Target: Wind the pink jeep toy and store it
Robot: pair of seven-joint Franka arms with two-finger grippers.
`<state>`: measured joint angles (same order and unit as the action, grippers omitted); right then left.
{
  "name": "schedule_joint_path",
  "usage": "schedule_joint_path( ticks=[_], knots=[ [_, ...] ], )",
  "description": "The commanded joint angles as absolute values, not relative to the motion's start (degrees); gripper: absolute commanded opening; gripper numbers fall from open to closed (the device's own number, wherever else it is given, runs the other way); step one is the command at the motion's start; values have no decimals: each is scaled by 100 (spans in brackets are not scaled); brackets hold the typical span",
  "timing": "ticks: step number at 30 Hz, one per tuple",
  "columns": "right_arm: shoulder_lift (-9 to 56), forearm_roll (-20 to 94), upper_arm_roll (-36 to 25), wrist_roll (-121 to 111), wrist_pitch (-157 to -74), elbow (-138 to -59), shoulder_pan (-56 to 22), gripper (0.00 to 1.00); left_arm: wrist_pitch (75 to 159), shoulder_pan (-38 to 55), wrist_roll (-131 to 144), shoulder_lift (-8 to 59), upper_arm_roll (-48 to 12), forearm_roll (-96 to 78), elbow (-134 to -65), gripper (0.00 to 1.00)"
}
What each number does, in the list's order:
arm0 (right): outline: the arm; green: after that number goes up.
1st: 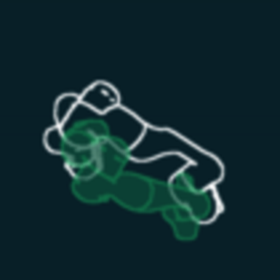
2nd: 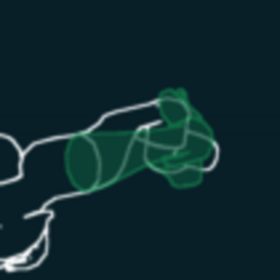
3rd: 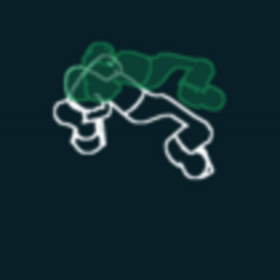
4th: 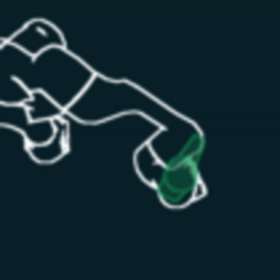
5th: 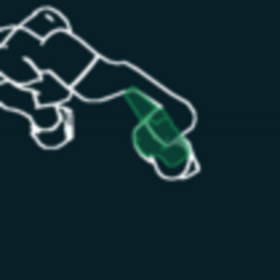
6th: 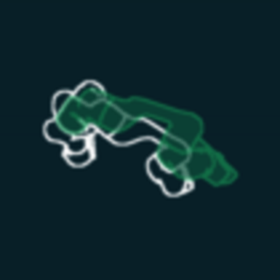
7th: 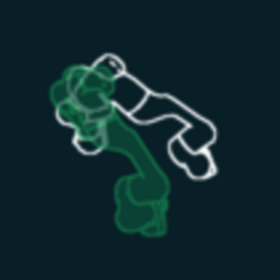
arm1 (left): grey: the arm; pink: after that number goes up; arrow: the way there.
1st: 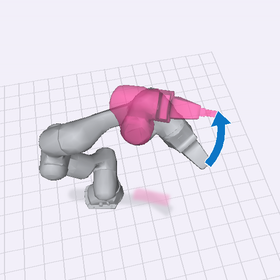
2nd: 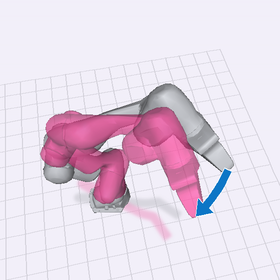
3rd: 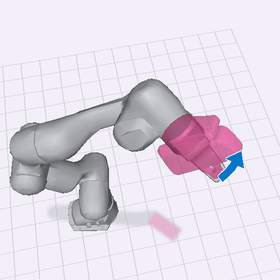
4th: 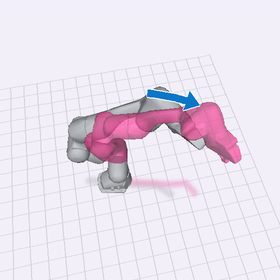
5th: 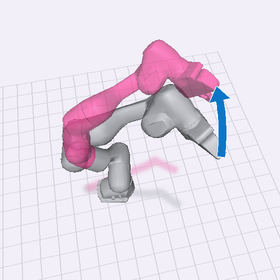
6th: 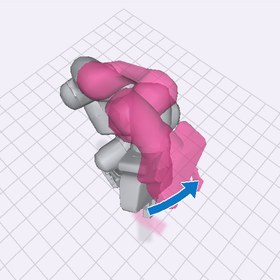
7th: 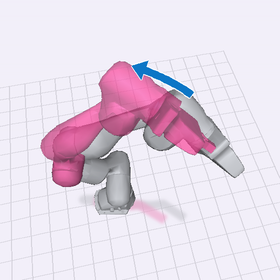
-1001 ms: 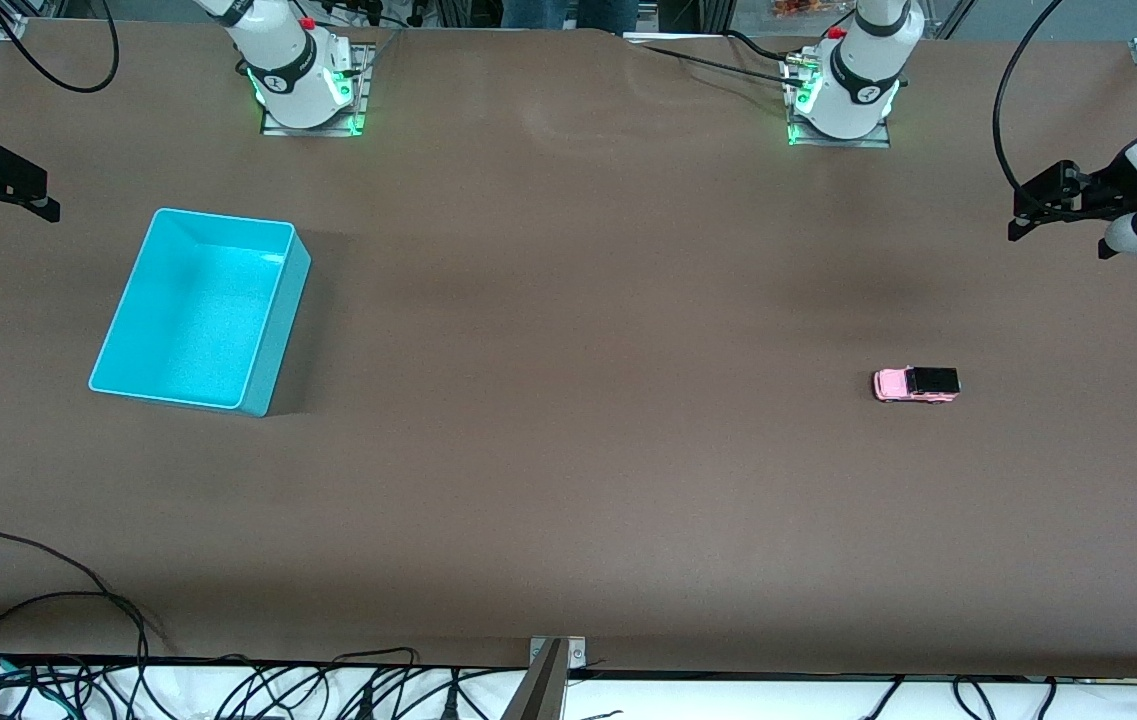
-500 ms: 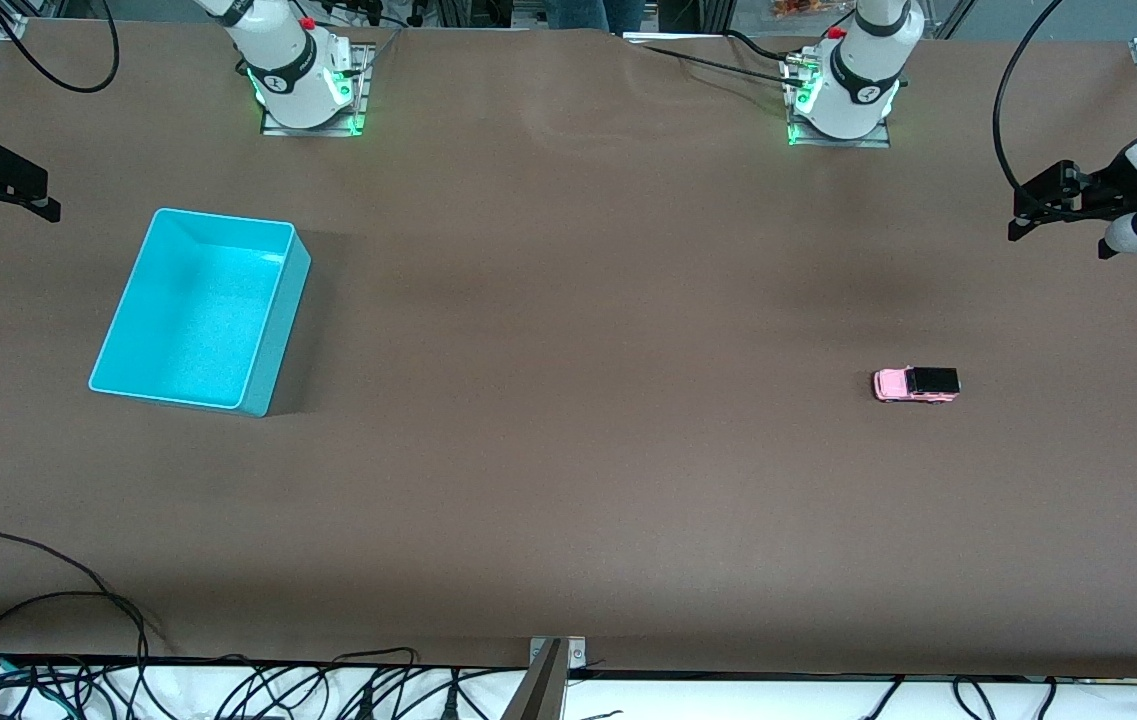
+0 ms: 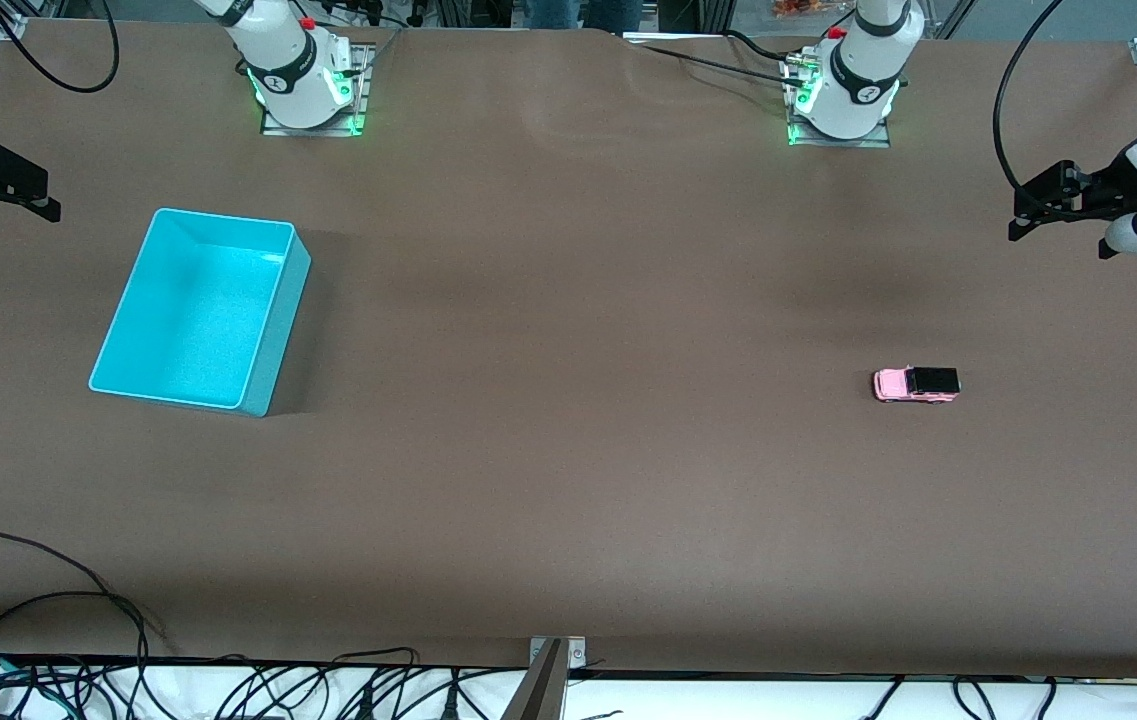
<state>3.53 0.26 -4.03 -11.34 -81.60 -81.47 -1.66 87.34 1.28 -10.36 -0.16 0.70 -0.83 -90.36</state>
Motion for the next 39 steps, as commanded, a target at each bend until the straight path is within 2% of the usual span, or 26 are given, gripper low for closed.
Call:
schedule_joint_path(
  ticks=[1, 28, 39],
  knots=[
    [378, 114, -396, -1107, -8060, -8051, -176, 100, 8648, 105, -1011, -26, 97, -237, -8991, 100],
    [378, 105, -404, -1151, -7875, -8051, -167, 100, 8648, 105, -1055, 105, 97, -237, -8991, 100],
    [378, 105, -404, -1151, -7875, -8051, -176, 100, 8657, -97, -1177, 369, 97, -185, -8982, 100]
  ],
)
